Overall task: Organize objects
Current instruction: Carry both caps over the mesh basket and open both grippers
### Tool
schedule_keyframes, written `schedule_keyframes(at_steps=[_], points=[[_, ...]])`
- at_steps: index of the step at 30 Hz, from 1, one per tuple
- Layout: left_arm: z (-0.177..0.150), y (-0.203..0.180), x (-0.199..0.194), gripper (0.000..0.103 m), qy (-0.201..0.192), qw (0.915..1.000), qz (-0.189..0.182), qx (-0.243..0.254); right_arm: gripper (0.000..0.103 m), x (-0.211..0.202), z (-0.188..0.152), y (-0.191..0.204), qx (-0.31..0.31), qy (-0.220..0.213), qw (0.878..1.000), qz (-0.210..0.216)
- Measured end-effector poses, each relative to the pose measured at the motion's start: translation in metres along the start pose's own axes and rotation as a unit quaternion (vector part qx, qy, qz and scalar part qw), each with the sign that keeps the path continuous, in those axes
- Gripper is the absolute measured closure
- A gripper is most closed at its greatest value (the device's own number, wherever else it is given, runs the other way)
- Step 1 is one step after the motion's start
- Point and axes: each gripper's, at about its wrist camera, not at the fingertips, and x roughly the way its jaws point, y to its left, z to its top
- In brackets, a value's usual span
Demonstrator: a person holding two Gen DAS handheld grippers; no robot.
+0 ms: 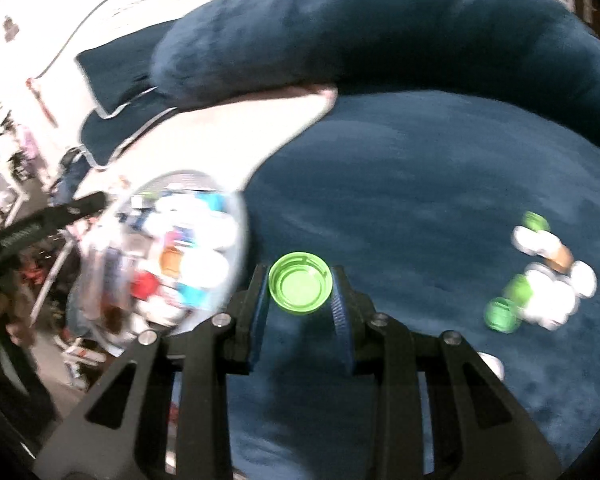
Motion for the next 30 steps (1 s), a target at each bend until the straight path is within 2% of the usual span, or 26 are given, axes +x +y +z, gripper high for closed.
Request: schedule_keyframes(at_steps=[4, 7, 9, 11, 12, 13, 14, 16, 19, 20, 22, 30], points=[[0.004, 0.023, -0.003, 0.073, -0.015, 0.9992, 0.012, -0.036, 0.072, 0.023, 0.024, 0.051, -0.029, 0.001, 0.999, 0.035], [0.009, 0.036, -0.005, 0.073, -0.030, 0.9978, 0.024, -0.055, 0.072, 0.034, 0.041, 0.074, -0.032, -0.002, 0.998, 0.056], [0.010, 0.045, -0.001, 0.073, -0.024, 0.9972, 0.022, -0.067, 0.072, 0.041, 0.051, 0.082, -0.030, -0.004, 0.997, 0.076], [0.010, 0.046, 0.004, 0.073, -0.014, 0.9973, 0.024, -0.068, 0.055, 0.045, 0.056, 0.086, -0.023, 0.000, 0.996, 0.081], [0.009, 0.046, 0.008, 0.070, -0.009, 0.9975, 0.030, -0.064, 0.039, 0.043, 0.056, 0.084, -0.015, -0.005, 0.996, 0.084], [0.009, 0.046, 0.009, 0.055, -0.006, 0.9975, 0.034, -0.061, 0.032, 0.040, 0.055, 0.082, -0.011, -0.010, 0.996, 0.087], [0.008, 0.046, 0.010, 0.036, -0.006, 0.9975, 0.037, -0.059, 0.031, 0.037, 0.053, 0.078, -0.008, -0.015, 0.996, 0.088], [0.007, 0.046, 0.008, 0.017, -0.011, 0.9974, 0.043, -0.056, 0.028, 0.032, 0.047, 0.069, -0.004, -0.017, 0.997, 0.071], [0.005, 0.042, 0.005, 0.015, -0.013, 0.9964, 0.072, -0.044, 0.022, 0.030, 0.039, 0.053, 0.001, -0.010, 0.999, 0.044], [0.003, 0.040, 0.006, 0.009, -0.007, 0.9959, 0.082, -0.038, 0.020, 0.028, 0.036, 0.046, 0.003, -0.007, 0.999, 0.033], [0.001, 0.035, 0.006, 0.007, -0.003, 0.9959, 0.085, -0.030, 0.011, 0.026, 0.033, 0.036, 0.010, -0.005, 1.000, 0.019], [-0.003, 0.002, 0.001, 0.006, -0.007, 0.9962, 0.086, 0.006, 0.007, -0.004, 0.024, -0.003, 0.022, -0.010, 0.999, -0.022]])
